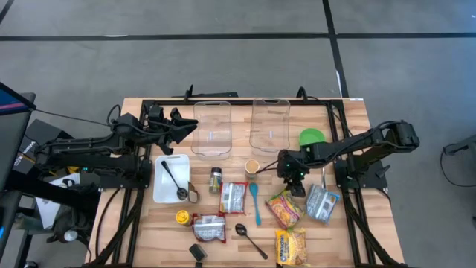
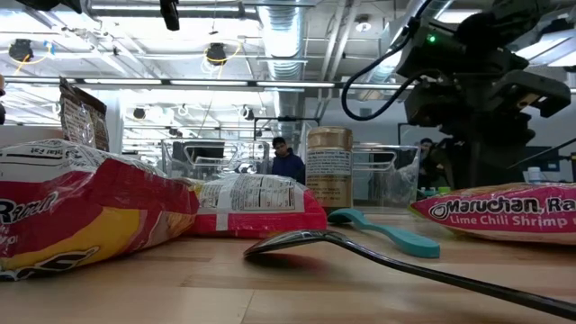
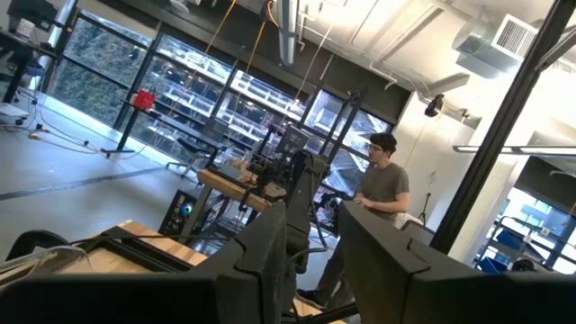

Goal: Pick & Place Food Item
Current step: Put the green noodle pack into the right transparent bin

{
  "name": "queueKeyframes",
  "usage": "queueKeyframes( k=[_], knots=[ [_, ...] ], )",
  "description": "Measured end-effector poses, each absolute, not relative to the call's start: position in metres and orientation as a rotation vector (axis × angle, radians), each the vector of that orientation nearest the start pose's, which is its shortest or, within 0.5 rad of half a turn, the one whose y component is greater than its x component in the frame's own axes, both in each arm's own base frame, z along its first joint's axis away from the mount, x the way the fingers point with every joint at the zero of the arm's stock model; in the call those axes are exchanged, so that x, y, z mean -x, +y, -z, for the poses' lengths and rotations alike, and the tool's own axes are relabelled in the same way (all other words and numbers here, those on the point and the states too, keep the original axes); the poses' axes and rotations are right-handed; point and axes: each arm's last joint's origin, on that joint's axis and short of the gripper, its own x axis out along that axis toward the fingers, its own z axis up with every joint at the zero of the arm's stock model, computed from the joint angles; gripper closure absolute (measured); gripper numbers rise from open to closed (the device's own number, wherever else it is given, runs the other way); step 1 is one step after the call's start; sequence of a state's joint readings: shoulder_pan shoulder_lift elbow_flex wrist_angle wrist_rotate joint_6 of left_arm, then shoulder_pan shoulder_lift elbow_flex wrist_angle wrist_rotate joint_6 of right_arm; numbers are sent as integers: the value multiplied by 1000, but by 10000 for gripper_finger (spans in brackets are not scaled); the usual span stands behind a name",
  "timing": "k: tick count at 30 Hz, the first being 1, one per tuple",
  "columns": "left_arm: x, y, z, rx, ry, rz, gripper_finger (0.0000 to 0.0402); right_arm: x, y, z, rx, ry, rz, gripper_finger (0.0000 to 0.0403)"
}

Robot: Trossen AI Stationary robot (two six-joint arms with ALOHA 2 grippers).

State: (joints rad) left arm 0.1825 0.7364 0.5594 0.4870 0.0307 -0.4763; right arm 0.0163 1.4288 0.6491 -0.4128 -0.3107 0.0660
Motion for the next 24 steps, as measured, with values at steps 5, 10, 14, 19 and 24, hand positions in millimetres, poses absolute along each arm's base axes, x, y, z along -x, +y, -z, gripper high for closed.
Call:
queueKeyframes(
  k=[5,10,14,19,24],
  knots=[
    [-166,30,-326,439,-338,-74,300,-234,16,-147,-231,1195,-297,249],
    [-166,30,-326,439,-338,-74,300,-234,19,-146,-219,1200,-309,249],
    [-166,30,-326,439,-338,-74,300,-236,19,-132,-233,1266,-299,249],
    [-166,30,-326,439,-338,-74,300,-241,20,-120,-254,1321,-300,259],
    [-165,30,-326,438,-339,-73,300,-244,19,-127,-250,1288,-295,295]
  ],
)
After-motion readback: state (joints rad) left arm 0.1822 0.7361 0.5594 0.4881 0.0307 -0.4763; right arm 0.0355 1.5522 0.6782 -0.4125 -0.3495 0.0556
